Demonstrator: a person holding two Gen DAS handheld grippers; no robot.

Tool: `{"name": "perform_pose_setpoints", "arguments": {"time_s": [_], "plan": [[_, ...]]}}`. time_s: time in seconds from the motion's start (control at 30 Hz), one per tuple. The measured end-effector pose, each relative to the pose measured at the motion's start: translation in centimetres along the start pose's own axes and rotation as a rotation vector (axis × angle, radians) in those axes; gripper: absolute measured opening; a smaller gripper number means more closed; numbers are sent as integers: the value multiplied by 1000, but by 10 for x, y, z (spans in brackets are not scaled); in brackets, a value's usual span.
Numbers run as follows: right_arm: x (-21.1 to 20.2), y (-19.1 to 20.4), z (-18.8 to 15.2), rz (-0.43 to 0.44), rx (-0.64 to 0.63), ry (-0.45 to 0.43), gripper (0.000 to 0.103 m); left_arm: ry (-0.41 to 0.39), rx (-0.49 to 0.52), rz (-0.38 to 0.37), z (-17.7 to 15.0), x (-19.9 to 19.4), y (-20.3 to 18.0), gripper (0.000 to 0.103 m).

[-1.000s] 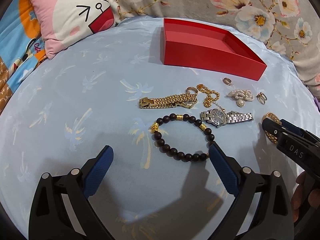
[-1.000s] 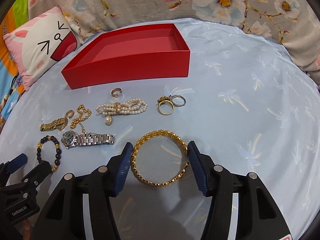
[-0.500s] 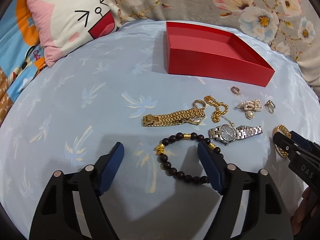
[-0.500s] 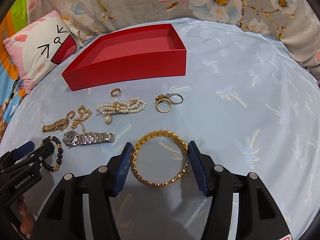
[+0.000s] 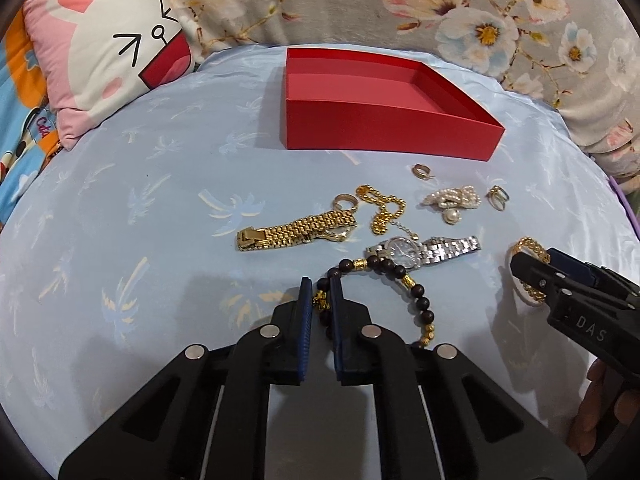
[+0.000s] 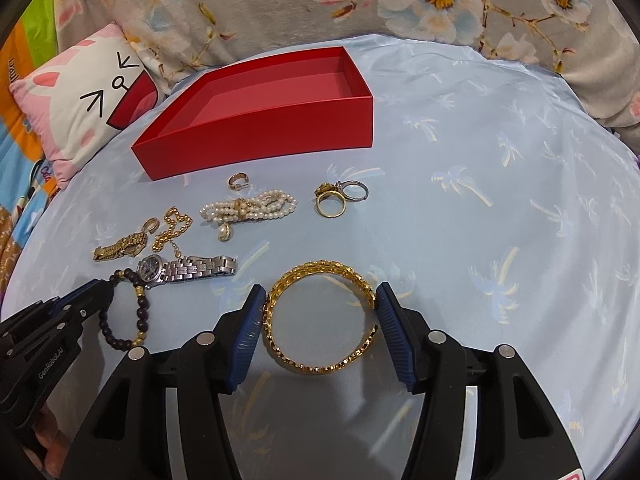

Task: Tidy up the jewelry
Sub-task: 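Grasp the gold bangle with the right tool while the left tool grasps the black bead bracelet, then carry both bracelets into the red box and open both tools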

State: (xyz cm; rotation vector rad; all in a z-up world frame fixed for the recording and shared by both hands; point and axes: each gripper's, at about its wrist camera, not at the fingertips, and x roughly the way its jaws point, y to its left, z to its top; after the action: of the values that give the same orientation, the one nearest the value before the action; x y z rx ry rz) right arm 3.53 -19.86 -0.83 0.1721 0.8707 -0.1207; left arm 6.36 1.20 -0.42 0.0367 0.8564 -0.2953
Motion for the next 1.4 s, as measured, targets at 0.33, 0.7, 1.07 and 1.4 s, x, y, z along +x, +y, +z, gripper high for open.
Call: {"name": "perform_pose_setpoints", "arguments": {"time_s": [0.33,0.7,1.07,1.4], "plan": [[-39,-1,6,43,6,-71,55,-63,-13,-93,21,-51,-10,8],[-52,-7,73,98,2,-146,55,-232,41,-176,110,-88,-22,8],[28,10,218,104,-34,-133,55,-259,31,-175,236,14,-15,8],[129,24,285,113,-27,8,55,-138,7,-150,279,117,3,8]]}}
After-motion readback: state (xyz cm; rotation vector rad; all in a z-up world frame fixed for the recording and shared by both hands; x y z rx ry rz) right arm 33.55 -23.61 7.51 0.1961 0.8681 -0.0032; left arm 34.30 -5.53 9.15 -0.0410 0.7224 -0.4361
